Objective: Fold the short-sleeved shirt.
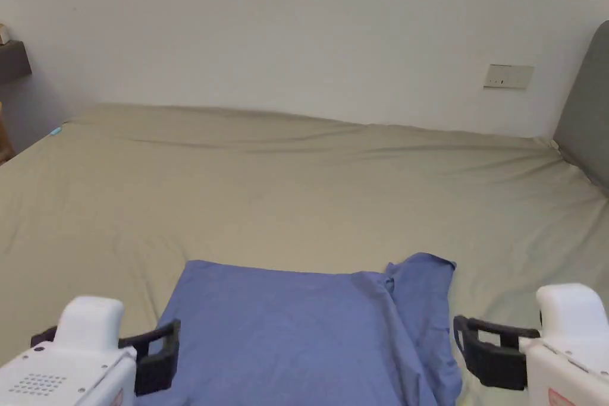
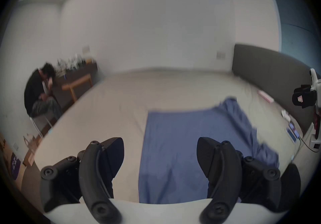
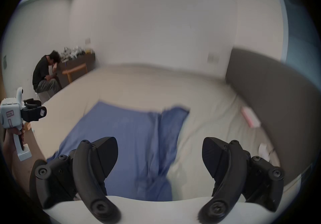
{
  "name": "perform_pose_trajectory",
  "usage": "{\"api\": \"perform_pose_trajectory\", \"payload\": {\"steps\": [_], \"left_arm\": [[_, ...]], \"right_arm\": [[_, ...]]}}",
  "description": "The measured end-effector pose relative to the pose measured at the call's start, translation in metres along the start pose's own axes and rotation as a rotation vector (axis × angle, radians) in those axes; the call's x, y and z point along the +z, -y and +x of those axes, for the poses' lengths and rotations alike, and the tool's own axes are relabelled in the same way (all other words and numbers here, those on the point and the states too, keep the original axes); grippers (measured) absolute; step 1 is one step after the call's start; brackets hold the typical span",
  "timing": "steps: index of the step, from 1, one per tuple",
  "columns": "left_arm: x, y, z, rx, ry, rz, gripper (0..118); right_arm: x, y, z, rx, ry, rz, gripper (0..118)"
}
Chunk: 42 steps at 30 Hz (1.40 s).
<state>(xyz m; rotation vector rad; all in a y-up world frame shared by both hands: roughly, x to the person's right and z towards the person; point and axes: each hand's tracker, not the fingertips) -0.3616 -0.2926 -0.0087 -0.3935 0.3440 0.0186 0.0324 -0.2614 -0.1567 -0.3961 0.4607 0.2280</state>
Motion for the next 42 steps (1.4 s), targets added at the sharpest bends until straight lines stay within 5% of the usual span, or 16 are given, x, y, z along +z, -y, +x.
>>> {"api": "perform_pose_trajectory", "payload": {"steps": [4,6,8,10,11,13,26,37,40,42], "left_arm": [[0.016,-0.054,0.027,-0.076,-0.073,0.206,60],[0.021,-0.073,0.038,-0.07,-0.067,0.272,38],[0.024,-0.086,0.047,-0.061,-0.049,0.319,20],[0.025,-0.095,0.055,-0.076,-0.041,0.34,17],[0.023,-0.098,0.06,-0.085,-0.046,0.347,10],[0.02,-0.102,0.065,-0.089,-0.049,0.349,0],[-0.052,-0.09,0.072,-0.076,-0.006,0.253,0],[-0.248,-0.016,0.035,-0.063,0.022,-0.158,0],[-0.311,-0.001,0.011,-0.003,0.011,-0.245,9],[-0.355,0.005,-0.003,0.078,-0.011,-0.334,37]], "right_arm": [[0.014,-0.051,-0.025,0.067,0.063,0.131,99],[0.02,-0.069,-0.055,0.099,0.075,0.163,76],[0.019,-0.076,-0.072,0.108,0.074,0.187,28],[0.016,-0.08,-0.082,0.107,0.078,0.223,21],[0.016,-0.08,-0.087,0.106,0.071,0.233,6],[0.009,-0.08,-0.089,0.111,0.072,0.239,2],[-0.065,-0.066,-0.075,0.128,0.087,0.185,2],[-0.142,-0.041,-0.046,0.103,0.112,0.05,2],[-0.159,-0.033,-0.032,0.103,0.131,0.019,2],[-0.169,-0.028,-0.024,0.101,0.145,-0.006,2]]}}
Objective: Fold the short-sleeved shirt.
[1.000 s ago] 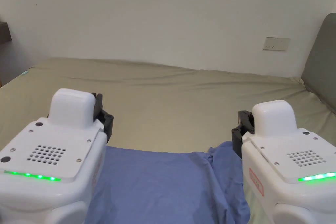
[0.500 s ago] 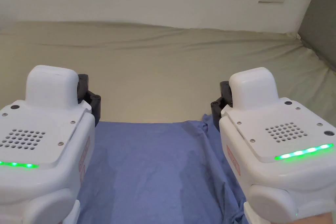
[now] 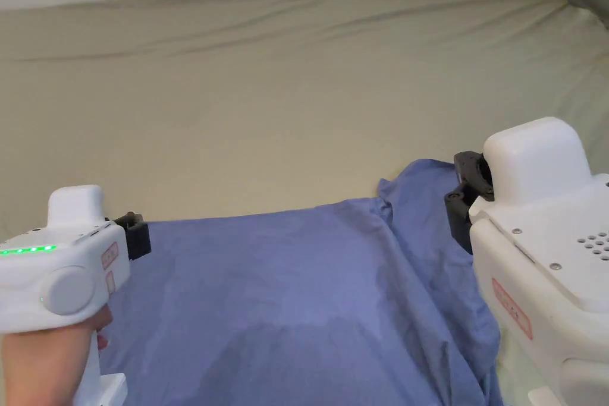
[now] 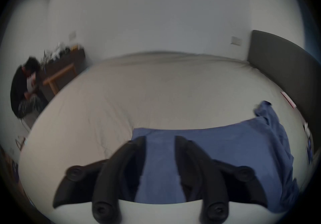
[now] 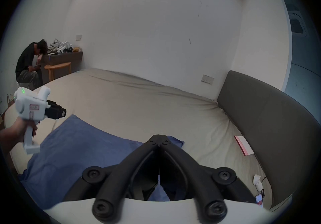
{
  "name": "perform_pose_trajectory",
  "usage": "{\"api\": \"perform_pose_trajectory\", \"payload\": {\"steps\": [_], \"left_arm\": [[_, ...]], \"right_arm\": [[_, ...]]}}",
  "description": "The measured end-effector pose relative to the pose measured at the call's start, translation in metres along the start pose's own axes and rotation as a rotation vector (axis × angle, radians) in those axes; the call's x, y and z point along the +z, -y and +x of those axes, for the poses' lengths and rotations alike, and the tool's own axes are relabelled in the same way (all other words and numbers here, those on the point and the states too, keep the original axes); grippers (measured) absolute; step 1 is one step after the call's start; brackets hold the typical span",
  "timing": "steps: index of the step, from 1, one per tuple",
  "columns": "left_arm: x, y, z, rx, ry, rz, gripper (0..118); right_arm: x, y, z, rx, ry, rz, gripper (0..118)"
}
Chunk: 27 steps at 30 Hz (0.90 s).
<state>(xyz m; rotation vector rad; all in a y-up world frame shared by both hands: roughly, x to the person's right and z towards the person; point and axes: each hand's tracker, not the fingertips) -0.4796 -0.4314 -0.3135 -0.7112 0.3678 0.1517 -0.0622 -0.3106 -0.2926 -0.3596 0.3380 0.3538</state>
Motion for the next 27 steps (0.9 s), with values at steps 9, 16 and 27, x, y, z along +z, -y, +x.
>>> {"api": "perform_pose_trajectory", "payload": {"steps": [9,16,27], "left_arm": [[-0.099,-0.01,-0.022,-0.055,-0.095,-0.192,110],[-0.092,0.0,-0.022,-0.054,0.004,-0.172,17],[0.038,0.001,-0.014,-0.18,0.035,0.059,0]], "right_arm": [[-0.025,0.018,0.008,0.01,0.033,-0.092,2],[-0.038,0.023,0.01,0.012,0.016,-0.148,2],[-0.149,0.045,0.049,-0.113,-0.144,-0.49,113]]}}
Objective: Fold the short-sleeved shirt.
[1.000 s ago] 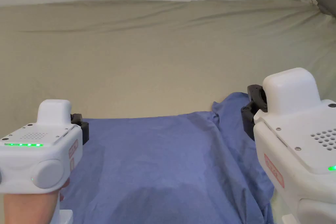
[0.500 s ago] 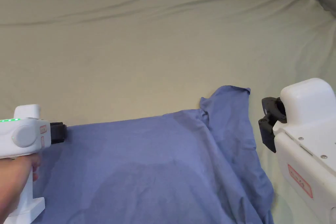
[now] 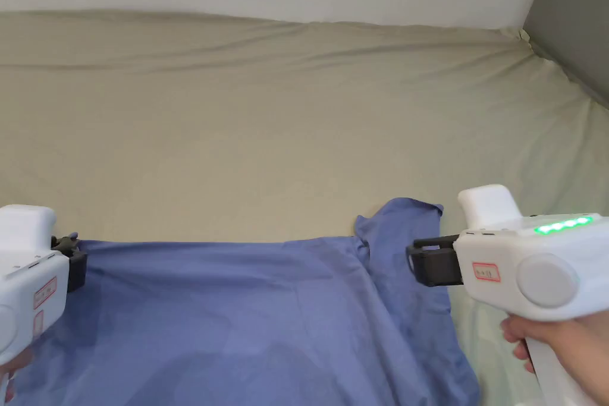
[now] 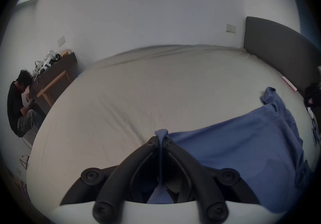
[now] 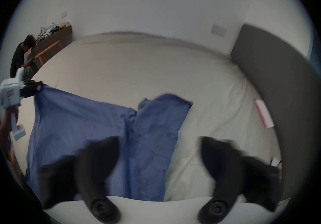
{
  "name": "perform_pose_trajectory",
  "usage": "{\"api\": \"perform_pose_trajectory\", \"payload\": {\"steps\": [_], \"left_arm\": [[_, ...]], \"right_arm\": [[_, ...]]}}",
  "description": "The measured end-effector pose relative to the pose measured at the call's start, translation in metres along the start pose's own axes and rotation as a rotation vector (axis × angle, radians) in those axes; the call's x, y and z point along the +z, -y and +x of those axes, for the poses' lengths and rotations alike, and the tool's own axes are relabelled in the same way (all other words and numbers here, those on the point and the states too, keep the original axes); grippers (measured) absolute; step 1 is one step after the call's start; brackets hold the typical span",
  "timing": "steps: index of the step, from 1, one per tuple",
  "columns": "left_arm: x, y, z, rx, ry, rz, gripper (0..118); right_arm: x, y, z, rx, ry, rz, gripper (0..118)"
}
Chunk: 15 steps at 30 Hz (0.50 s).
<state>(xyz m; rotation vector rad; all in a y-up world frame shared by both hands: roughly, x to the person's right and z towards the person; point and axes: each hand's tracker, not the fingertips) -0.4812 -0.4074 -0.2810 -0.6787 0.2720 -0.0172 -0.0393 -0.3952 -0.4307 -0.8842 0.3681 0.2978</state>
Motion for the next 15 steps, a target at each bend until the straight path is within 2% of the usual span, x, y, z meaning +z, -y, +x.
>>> {"api": "perform_pose_trajectory", "payload": {"steps": [1,4,7,8,11,12,13,14,15], "left_arm": [[0.011,0.0,-0.001,0.001,0.003,-0.003,0],[0.037,0.001,-0.004,0.058,0.067,0.009,0],[0.052,0.008,-0.004,0.028,0.052,0.015,0],[0.057,0.01,-0.004,0.013,0.041,0.017,0],[0.062,0.018,-0.004,-0.013,0.025,0.011,0],[0.064,0.021,-0.004,-0.018,0.022,0.006,0],[0.066,0.023,-0.004,-0.019,0.022,0.002,0],[0.067,0.026,-0.003,-0.02,0.02,0.0,0],[0.069,0.029,-0.001,-0.024,0.014,-0.001,0]], "right_arm": [[-0.015,-0.001,0.007,-0.014,-0.024,-0.038,113],[-0.06,0.0,0.022,-0.08,0.015,-0.129,113],[-0.089,0.005,0.029,-0.146,-0.01,-0.173,113],[-0.098,0.008,0.027,-0.133,-0.018,-0.214,113],[-0.115,0.017,0.015,-0.037,0.093,-0.248,113],[-0.115,0.019,0.007,-0.012,0.096,-0.251,111],[-0.115,0.02,0.004,-0.012,0.067,-0.245,106],[-0.112,0.02,0.001,-0.02,0.053,-0.226,91],[-0.106,0.016,-0.002,-0.044,-0.009,-0.216,66]]}}
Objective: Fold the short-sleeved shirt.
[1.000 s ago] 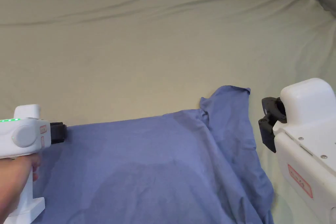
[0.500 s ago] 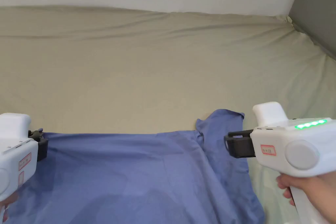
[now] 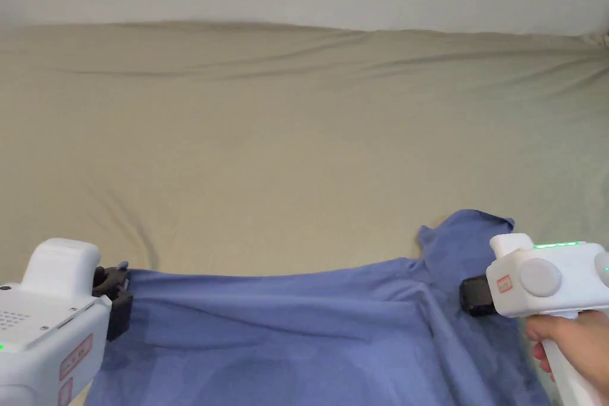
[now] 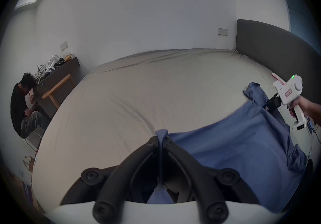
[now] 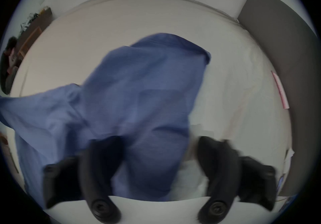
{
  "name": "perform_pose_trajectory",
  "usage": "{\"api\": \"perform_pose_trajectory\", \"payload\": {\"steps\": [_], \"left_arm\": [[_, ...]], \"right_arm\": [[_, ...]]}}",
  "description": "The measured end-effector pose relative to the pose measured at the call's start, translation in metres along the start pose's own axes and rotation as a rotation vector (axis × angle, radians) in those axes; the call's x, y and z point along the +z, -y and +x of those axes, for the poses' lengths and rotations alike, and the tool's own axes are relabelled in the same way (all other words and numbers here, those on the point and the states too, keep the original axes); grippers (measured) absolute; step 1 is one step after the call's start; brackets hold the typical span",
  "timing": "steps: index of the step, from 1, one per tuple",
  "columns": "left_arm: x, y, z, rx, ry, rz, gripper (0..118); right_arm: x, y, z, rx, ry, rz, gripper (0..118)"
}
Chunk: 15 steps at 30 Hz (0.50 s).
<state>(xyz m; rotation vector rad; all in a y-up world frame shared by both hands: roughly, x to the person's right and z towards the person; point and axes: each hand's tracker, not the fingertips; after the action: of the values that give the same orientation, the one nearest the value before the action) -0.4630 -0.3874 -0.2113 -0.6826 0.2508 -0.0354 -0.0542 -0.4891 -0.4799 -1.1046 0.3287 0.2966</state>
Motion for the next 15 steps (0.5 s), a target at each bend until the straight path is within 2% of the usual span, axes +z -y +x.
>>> {"api": "perform_pose_trajectory", "payload": {"steps": [1,2,3,5,10,15], "left_arm": [[0.002,0.002,0.001,-0.003,-0.003,-0.002,0],[0.004,0.003,0.001,-0.007,-0.002,-0.002,0],[0.003,0.007,-0.004,-0.007,-0.006,-0.001,0],[0.009,0.008,-0.005,-0.011,-0.019,0.004,0],[0.042,0.001,-0.011,0.018,-0.076,0.079,0],[0.099,-0.016,-0.012,0.019,-0.119,0.196,0]], "right_arm": [[0.007,-0.002,-0.002,-0.021,-0.069,0.004,40],[0.013,-0.003,-0.007,0.008,-0.01,0.019,3],[0.018,-0.003,-0.015,0.081,0.038,0.045,3],[0.031,-0.004,-0.021,0.172,0.086,0.064,3],[0.107,0.003,-0.015,0.176,0.099,0.243,3],[0.213,0.022,-0.003,0.156,0.105,0.439,3]]}}
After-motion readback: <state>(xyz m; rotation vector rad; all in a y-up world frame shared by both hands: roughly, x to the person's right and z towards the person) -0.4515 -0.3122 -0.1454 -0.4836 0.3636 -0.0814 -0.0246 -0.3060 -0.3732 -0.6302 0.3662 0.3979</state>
